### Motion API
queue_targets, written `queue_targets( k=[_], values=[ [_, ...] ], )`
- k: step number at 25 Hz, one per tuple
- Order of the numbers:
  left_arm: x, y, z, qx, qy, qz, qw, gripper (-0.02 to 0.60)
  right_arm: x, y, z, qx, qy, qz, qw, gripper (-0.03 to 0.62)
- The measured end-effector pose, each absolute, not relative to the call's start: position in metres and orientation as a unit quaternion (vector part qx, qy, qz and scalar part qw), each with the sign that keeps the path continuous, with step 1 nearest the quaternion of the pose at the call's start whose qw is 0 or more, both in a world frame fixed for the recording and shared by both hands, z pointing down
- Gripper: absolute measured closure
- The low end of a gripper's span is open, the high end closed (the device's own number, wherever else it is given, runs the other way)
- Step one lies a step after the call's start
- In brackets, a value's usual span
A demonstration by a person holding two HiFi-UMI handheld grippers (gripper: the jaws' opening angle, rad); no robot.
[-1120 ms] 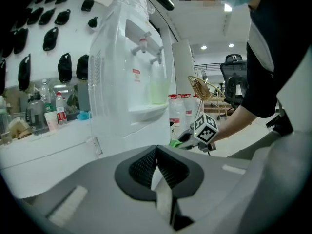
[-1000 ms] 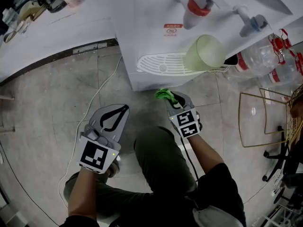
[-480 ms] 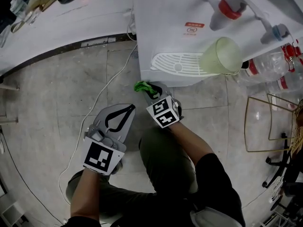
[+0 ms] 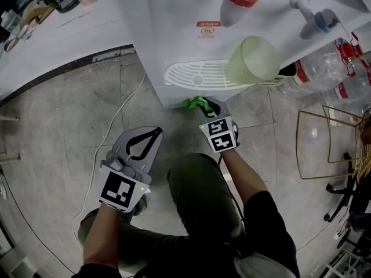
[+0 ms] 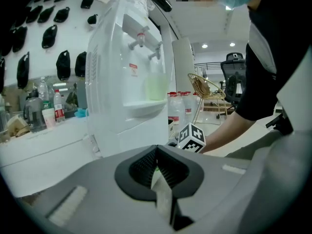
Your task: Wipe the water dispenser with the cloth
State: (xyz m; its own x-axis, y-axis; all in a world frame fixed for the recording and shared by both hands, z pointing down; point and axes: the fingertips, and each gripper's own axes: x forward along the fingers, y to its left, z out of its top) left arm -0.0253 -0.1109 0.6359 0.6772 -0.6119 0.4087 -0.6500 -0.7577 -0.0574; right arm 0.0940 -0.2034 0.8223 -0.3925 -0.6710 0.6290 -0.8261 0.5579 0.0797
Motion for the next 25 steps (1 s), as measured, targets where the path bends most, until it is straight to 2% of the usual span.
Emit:
queue_targets(
  k=[8,14,19,25],
  values=[
    [-0.009,-0.111,0.643,0.922,-0.324,0.21,0.042,0.578,0.215,-0.216,0.823,0.549,-0.754,0.13,0.337,0.5],
    [-0.006,-0.109,0.647,0.92,-0.322,0.218,0.05,0.579,0.267,-0.224,0.821,0.602,-0.709,0.139,0.341,0.5],
    [-0.01,-0.108,0.646,0.919,-0.326,0.218,0.043,0.579,0.254,-0.21,0.829,0.588,-0.718,0.15,0.342,0.5],
    [-0.021,-0.106,0.64,0.913,-0.343,0.216,0.046,0.578,0.165,-0.168,0.854,0.476,-0.791,0.167,0.346,0.5]
  ],
)
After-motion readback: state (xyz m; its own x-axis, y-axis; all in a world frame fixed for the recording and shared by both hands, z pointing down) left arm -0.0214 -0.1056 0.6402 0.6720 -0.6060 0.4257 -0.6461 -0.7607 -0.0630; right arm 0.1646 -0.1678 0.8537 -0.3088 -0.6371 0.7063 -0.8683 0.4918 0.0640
